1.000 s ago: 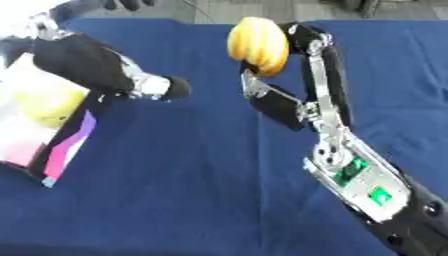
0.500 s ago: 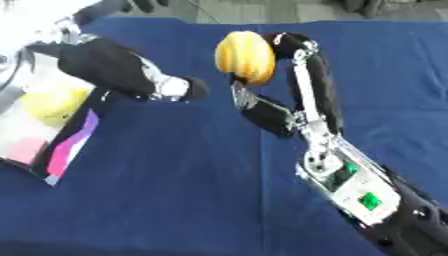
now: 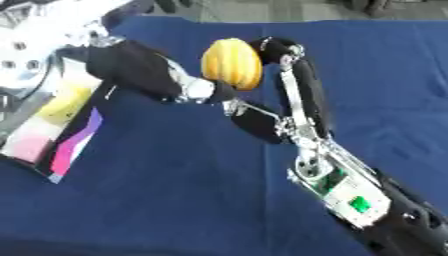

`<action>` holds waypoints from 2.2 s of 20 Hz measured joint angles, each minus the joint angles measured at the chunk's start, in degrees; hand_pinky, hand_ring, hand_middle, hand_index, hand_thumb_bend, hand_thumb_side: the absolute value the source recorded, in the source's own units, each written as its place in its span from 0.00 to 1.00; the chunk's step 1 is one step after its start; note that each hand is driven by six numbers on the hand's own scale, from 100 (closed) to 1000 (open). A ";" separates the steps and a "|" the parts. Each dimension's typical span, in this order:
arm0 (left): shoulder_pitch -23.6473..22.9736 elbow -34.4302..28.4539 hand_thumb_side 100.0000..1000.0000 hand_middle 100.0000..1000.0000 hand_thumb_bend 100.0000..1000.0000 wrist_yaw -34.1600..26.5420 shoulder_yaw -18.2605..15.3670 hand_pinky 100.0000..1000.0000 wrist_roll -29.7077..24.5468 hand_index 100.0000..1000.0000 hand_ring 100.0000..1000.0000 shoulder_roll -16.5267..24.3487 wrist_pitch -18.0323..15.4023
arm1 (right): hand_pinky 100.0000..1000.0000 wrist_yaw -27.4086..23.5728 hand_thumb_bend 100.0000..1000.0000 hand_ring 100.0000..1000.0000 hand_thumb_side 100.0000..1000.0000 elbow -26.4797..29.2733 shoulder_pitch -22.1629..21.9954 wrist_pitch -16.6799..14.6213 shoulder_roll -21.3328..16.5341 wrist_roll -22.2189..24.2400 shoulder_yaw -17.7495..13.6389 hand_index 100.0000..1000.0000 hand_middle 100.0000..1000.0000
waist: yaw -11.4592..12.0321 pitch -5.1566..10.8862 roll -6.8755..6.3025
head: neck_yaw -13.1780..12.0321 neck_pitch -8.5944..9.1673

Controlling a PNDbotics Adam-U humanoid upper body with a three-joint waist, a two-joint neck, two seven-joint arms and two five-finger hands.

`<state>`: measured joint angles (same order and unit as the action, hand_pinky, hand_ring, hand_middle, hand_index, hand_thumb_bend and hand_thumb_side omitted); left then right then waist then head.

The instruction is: Pick up the objects with one hand, pass them to the other hand, and then place them into the box on the other side of the table.

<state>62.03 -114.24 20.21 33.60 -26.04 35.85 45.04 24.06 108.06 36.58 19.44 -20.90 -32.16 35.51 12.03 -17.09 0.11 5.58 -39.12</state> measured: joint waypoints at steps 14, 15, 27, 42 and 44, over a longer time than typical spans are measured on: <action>0.00 6.65 0.38 0.76 0.65 1.25 2.29 0.84 -0.39 0.85 0.79 -3.15 -0.39 | 0.70 5.15 0.00 0.49 0.00 4.97 -1.37 -3.99 -3.14 1.93 0.07 0.54 0.40 | -0.23 -0.19 0.06 | -0.47 -0.03; -0.01 7.08 0.38 0.76 0.65 1.32 2.46 0.84 -0.39 0.84 0.79 -3.25 -0.39 | 0.70 5.50 0.00 0.49 0.00 4.97 -1.37 -4.32 -3.16 1.92 0.03 0.54 0.40 | -0.24 -0.21 0.06 | -0.47 -0.04; 0.19 8.90 0.29 0.67 0.55 0.07 2.82 0.80 0.82 0.72 0.74 -5.67 0.82 | 0.70 6.98 0.00 0.49 0.00 4.97 -1.39 -5.62 -3.63 3.61 0.47 0.54 0.40 | -0.20 -0.32 0.18 | -0.46 -0.04; 0.75 9.59 0.00 0.35 0.39 -6.39 4.27 0.62 0.97 0.40 0.46 -6.67 0.97 | 0.70 7.62 0.00 0.49 0.00 4.87 -1.84 -4.65 -4.11 4.99 1.38 0.54 0.40 | -0.27 -0.45 0.25 | -0.43 -0.04; 0.75 10.03 0.00 0.29 0.42 -6.39 4.24 0.60 0.89 0.35 0.42 -6.81 0.89 | 0.70 7.70 0.00 0.49 0.00 4.75 -1.89 -4.81 -4.14 4.87 1.54 0.54 0.40 | -0.28 -0.45 0.25 | -0.44 -0.04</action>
<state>62.78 -104.22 13.82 37.84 -25.15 29.04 45.93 31.76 112.81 34.69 14.63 -25.04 -27.28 37.05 11.75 -17.54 0.36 5.13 -39.16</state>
